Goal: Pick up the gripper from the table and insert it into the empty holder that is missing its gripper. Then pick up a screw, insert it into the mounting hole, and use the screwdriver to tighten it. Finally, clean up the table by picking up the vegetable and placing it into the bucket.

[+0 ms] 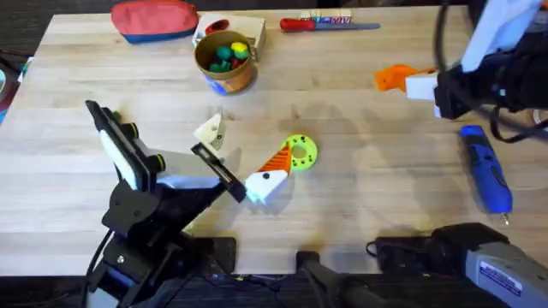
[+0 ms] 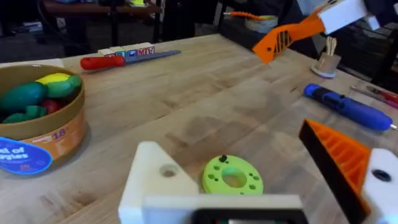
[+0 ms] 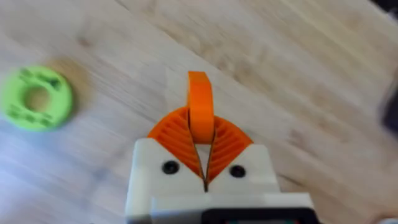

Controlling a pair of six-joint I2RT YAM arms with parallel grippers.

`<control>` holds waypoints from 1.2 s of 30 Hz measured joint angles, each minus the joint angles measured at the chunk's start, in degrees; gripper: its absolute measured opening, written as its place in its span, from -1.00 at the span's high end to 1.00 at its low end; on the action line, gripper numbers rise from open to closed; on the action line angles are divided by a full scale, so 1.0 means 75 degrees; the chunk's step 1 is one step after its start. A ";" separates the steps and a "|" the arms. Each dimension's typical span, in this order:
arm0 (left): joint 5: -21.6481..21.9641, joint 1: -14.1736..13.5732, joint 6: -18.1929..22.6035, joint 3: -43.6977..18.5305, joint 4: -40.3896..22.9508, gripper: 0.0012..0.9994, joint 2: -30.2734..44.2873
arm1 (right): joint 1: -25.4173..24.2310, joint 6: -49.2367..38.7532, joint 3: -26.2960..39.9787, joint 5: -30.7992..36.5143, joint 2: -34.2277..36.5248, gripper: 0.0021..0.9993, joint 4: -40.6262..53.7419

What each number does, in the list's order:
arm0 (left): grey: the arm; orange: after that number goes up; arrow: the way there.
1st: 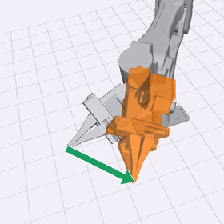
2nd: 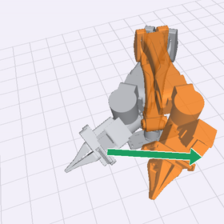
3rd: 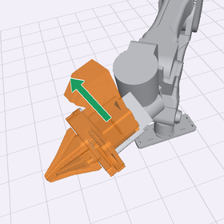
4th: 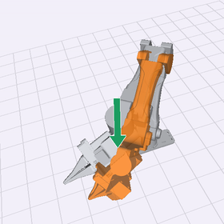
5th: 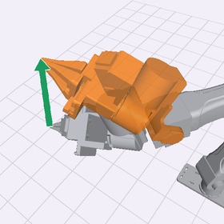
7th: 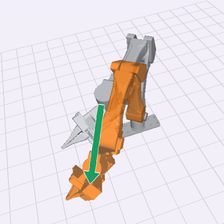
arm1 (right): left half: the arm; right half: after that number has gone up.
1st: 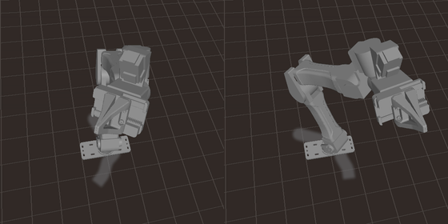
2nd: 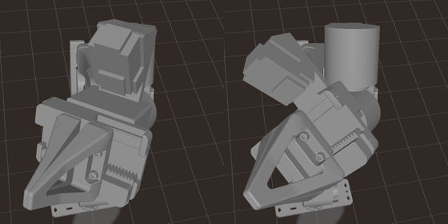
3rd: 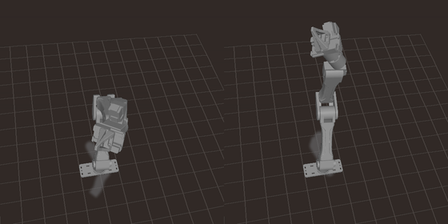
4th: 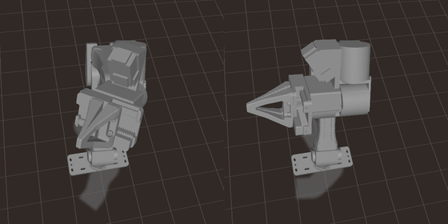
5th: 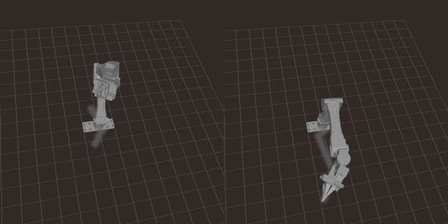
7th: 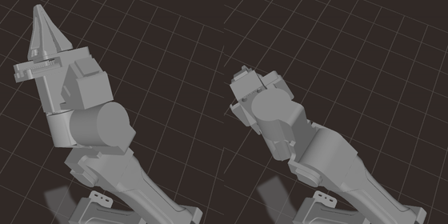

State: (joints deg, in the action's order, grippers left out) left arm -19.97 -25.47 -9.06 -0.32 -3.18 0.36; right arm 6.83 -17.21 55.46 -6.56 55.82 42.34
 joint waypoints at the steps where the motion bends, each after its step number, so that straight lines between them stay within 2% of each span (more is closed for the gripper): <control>1: 0.0000 0.0000 0.0000 0.0000 0.0000 -0.98 0.0001 | 0.0000 0.0444 -0.0008 -0.0298 -0.0020 1.00 -0.0030; 5: -0.0003 0.0000 -0.0002 0.0000 0.0000 -0.98 0.0000 | 0.0004 0.2186 -0.0342 -0.2204 0.0252 1.00 -0.0750; 9: -0.0032 0.0000 0.0000 0.0000 0.0000 -0.98 0.0000 | 0.0204 0.3737 -0.0685 -0.4131 0.1148 1.00 -0.1380; 14: -0.0260 0.0000 0.0000 0.0000 0.0006 -0.98 0.0000 | 0.0839 0.4886 -0.0749 -0.6127 0.2491 1.00 -0.2062; 19: -0.0505 0.0000 0.0000 0.0000 0.0017 -0.98 0.0000 | 0.1493 0.5923 -0.0755 -0.7650 0.3512 1.00 -0.3335; 26: -0.0611 0.0000 -0.0003 0.0000 0.0020 -0.98 0.0001 | 0.2181 0.7453 -0.0761 -0.8571 0.4338 1.00 -0.4730; 36: -0.0818 0.0000 -0.0001 0.0000 0.0023 -0.98 0.0000 | 0.2346 0.7933 -0.0764 -0.8682 0.4574 1.00 -0.5184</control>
State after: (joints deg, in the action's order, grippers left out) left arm -26.10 -25.47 -9.06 -0.32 -3.01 0.36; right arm 24.43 42.29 49.74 -71.68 90.13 3.46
